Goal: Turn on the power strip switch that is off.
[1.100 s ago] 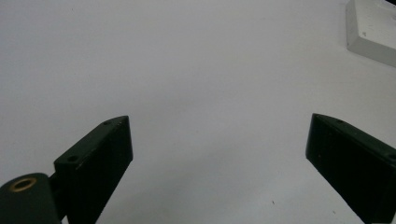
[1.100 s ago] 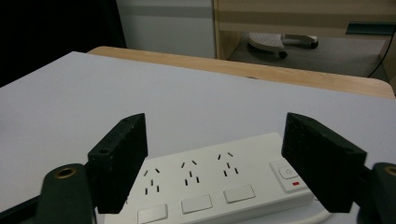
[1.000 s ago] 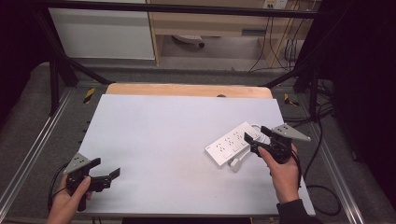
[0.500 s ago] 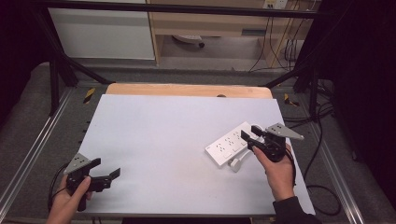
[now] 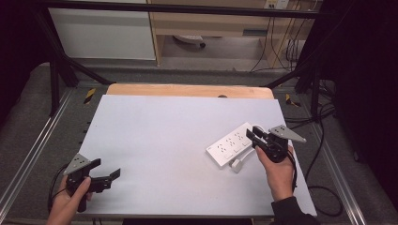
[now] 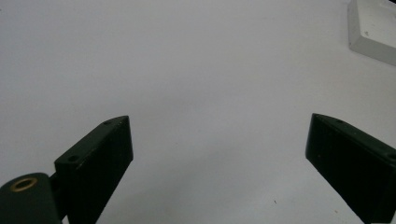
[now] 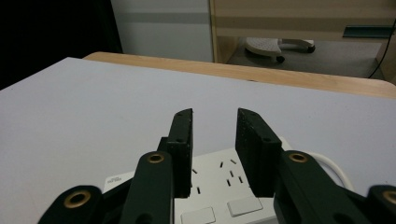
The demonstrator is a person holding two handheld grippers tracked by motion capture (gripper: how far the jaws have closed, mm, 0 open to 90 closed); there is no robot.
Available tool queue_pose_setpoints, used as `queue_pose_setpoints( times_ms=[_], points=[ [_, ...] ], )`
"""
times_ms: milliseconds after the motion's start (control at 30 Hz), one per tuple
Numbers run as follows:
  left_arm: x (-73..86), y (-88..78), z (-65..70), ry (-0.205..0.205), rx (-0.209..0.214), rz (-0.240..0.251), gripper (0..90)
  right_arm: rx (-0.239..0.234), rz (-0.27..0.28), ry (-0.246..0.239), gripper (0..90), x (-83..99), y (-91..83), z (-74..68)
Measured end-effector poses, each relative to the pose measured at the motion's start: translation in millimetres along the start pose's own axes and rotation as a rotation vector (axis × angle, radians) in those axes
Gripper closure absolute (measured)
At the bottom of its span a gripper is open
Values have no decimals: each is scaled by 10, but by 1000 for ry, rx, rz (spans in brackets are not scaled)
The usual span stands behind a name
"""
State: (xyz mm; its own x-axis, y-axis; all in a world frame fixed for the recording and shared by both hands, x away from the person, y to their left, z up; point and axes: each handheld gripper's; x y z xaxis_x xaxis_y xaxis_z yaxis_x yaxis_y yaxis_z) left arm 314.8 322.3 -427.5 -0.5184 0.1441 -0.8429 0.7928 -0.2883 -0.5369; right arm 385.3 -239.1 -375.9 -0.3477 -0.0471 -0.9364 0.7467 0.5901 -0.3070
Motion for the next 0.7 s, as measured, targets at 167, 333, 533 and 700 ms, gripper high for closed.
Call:
queue_pose_setpoints(
  times_ms=[167, 333, 533, 700],
  points=[
    [-2, 7, 14, 5, -1, -1, 75, -7, -8, -10, 720, 42, 35, -26],
    [-1, 6, 9, 5, -2, 0, 75, -22, -29, -23, 756, 99, 84, -69],
    [-2, 4, 4, 6, -3, -1, 76, -33, -86, -48, 793, 152, 140, -139],
    [1, 8, 7, 9, -1, -5, 75, -66, -117, -34, 816, 169, 167, -173]
  ],
)
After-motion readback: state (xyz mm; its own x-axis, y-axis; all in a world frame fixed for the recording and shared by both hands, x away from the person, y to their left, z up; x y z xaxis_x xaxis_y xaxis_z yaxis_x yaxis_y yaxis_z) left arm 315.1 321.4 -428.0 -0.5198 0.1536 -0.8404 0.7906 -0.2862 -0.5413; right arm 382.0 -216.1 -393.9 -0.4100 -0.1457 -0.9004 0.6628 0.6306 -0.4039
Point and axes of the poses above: each handheld gripper's, and its own axes: y roughly forward along the jaws, x roughly out of its underside, z roughly to its right, and after that the axes turned 11 degrees about -x, right-handed
